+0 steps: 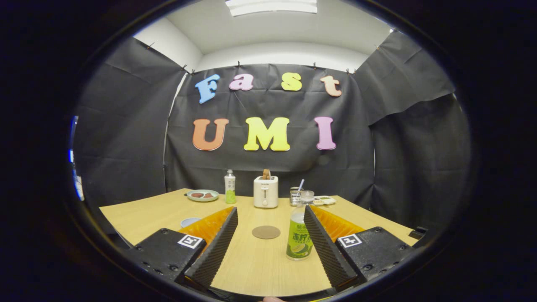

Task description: Take the bottle from table, then pour the juice into the cup, finally place the bottle on the coaster

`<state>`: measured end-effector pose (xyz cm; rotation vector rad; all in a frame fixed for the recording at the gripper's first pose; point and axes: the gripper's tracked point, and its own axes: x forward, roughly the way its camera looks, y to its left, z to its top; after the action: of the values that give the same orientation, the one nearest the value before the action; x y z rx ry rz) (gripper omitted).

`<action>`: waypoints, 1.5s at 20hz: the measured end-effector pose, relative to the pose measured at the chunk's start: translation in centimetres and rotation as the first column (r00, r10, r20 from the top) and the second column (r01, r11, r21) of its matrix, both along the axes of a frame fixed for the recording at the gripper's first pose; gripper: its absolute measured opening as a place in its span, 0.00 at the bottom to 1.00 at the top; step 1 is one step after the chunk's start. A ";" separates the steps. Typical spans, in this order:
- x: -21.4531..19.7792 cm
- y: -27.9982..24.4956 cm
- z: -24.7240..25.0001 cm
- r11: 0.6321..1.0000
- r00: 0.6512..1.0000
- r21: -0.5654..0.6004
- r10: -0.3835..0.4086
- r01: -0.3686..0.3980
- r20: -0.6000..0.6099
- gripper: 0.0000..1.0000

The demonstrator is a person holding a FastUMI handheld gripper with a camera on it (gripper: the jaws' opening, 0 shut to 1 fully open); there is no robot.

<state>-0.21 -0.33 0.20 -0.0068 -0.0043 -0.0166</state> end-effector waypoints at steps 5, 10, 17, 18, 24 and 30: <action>-0.1 -0.1 -0.1 1.000 1.000 0.002 -0.002 0.002 0.005 1.00; -0.2 -1.1 -1.0 1.000 1.000 -0.012 -0.024 0.024 -0.012 1.00; 0.8 -3.4 -1.8 1.000 1.000 0.003 -0.016 0.016 -0.025 1.00; 1.2 -3.6 -2.0 1.000 0.999 -0.004 -0.015 0.015 -0.028 1.00; 4.3 -6.0 -3.8 1.000 0.996 0.027 0.003 -0.001 -0.091 1.00; 8.5 -7.2 -6.7 0.999 0.983 0.029 0.023 -0.018 -0.181 1.00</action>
<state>8.29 -7.49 -6.46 0.0194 0.1786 0.0047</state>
